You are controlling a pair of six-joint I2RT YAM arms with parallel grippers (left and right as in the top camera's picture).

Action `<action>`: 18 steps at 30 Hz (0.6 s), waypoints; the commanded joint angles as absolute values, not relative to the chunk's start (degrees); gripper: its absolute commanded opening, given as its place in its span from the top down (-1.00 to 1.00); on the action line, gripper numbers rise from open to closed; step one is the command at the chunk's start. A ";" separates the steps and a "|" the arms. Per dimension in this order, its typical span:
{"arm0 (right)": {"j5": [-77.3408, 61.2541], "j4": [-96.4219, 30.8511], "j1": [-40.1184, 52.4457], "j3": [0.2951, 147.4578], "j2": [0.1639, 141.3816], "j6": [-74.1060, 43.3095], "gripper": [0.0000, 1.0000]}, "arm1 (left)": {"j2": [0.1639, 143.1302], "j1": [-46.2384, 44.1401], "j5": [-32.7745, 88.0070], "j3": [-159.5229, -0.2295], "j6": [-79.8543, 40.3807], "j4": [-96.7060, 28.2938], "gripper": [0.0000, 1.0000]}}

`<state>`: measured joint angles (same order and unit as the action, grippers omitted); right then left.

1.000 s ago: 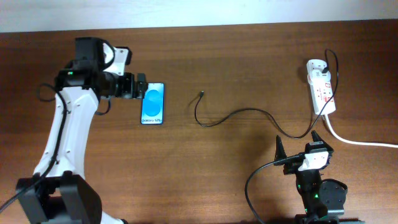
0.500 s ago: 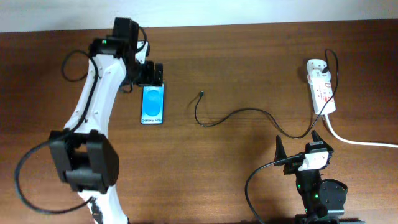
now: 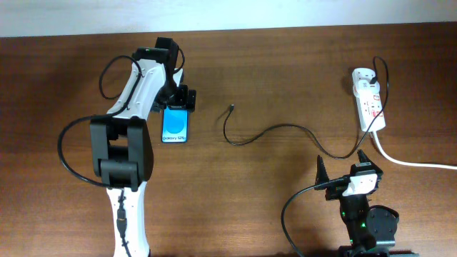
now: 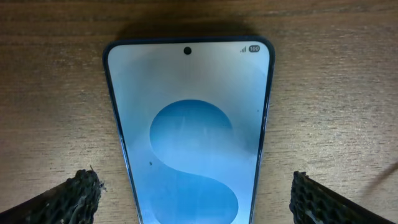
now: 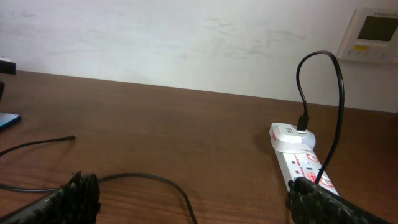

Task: Plug charger to phone and switch on socket
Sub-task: 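Reach the left gripper down to the phone and grasp it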

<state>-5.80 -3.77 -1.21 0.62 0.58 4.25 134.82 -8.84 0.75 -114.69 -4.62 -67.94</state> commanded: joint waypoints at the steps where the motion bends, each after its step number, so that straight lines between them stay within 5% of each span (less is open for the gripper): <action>1: -5.72 -4.05 -0.75 0.32 0.19 3.57 -0.97 | 135.44 -8.73 -0.05 -113.25 -5.54 -67.11 -0.99; 15: -5.72 -4.08 -0.75 0.32 0.19 3.57 -0.97 | 135.44 -8.86 -0.19 -102.89 -6.59 -61.10 -0.99; 18: -5.72 -4.05 -0.75 0.32 0.19 3.57 -0.97 | 135.44 -8.86 1.39 -102.24 -6.92 -60.51 -0.86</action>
